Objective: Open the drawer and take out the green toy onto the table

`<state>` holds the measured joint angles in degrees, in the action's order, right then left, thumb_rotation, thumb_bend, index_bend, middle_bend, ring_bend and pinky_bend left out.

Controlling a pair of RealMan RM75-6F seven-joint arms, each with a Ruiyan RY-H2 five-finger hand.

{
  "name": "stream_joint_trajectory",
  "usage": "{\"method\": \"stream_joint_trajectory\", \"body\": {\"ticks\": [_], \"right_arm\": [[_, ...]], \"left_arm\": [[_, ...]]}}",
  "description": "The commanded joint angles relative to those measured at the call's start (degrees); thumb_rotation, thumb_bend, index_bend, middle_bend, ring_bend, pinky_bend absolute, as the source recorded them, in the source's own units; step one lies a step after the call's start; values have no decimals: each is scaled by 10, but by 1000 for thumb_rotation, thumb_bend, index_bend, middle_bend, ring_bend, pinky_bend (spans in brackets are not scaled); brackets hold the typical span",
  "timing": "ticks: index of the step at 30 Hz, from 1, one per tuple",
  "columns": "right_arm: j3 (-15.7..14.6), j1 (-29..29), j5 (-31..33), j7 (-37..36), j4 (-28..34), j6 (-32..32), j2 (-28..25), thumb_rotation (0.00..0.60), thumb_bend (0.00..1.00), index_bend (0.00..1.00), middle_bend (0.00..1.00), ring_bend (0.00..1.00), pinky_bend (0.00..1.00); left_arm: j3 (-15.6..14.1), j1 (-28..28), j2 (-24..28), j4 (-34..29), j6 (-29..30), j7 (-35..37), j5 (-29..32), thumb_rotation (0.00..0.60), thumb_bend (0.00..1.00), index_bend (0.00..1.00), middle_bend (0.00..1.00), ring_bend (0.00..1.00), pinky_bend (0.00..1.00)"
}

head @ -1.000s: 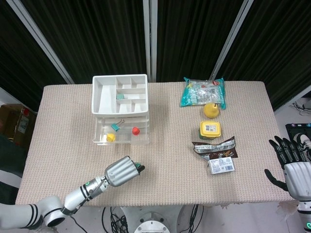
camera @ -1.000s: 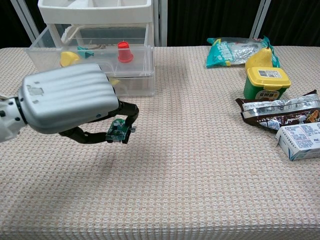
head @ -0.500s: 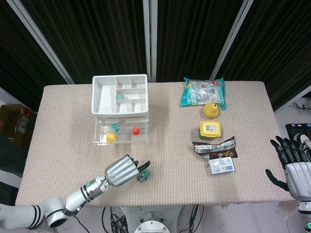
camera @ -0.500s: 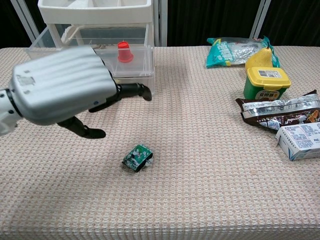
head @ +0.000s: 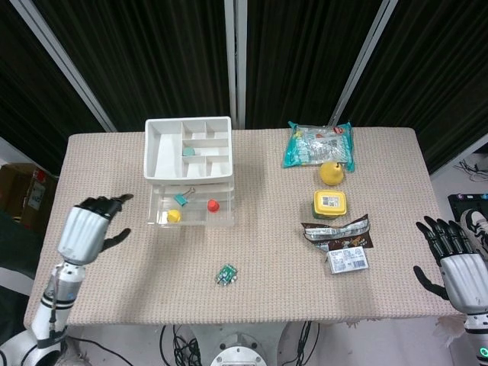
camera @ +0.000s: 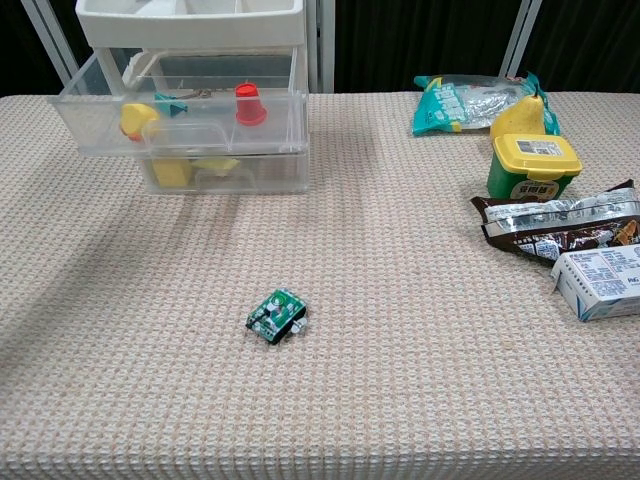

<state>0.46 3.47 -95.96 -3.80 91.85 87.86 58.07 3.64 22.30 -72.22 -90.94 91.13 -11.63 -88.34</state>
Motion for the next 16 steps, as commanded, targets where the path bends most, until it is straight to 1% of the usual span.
{"method": "stream_joint_trajectory", "body": {"ticks": [1,2,3,4,5,7,12,16], "right_arm": [[-6,9,-3,-11,-12,-16,-1,600,285,0,2,0,0],[-7,9,-2,-17,-16,-18,0,600,286,0,0,0,0],[-8,9,-2,-21,-19,-18,2,600,288,0,0,0,0],[-8,8,-2,-25,-22,-16,4,600,290,0,0,0,0],[-9,7,-3,-30,-27,-13,7,600,293,0,0,0,0],[-10,4,-5,-38,-35,-5,13,600,301,0,0,0,0],[-17,-2,-22,-53,-59,16,32,600,317,0,0,0,0],[-20,-6,-30,-55,-72,27,40,600,320,0,3,0,0]], "left_arm": [[-10,-70,62,8,-41,91,100,318,0,263,275,269,265],[-20,-81,63,17,-50,104,106,230,0,257,267,263,257],[-29,-89,64,23,-55,109,107,179,0,255,266,262,254],[-37,-97,63,26,-56,111,105,149,0,253,265,262,252],[-46,-109,61,29,-49,109,100,135,0,253,266,262,251],[-58,-128,54,24,-31,106,87,140,0,253,266,262,250],[-82,-171,36,10,34,71,31,236,0,253,266,262,250],[-89,-186,35,-3,53,61,3,267,0,253,266,262,250]]}}
